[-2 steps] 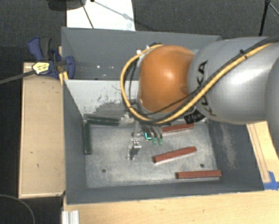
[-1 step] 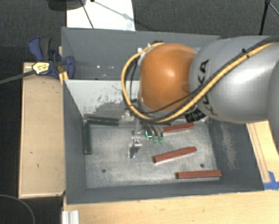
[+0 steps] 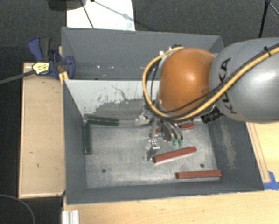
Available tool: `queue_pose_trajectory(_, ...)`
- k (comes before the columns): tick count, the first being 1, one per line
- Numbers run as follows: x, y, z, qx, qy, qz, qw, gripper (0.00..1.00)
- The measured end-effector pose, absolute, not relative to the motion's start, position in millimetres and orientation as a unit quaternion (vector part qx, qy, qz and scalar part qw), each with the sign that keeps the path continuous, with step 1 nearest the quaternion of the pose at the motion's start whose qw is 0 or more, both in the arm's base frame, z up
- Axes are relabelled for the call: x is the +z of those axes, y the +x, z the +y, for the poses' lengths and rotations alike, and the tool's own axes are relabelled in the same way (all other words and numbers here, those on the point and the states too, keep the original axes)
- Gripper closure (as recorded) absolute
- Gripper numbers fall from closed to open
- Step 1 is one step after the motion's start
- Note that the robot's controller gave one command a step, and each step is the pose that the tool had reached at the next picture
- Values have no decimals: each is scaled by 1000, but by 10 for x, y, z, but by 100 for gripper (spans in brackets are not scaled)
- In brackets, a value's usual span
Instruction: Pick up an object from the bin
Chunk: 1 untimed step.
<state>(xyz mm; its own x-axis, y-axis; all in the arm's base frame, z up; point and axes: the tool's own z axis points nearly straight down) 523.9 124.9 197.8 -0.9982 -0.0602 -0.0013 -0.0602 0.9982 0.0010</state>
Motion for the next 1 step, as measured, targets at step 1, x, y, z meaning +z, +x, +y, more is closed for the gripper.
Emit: queue_pose_trajectory(1, 1541, 5234, 1128, 0, -39, 999, 5, 0)
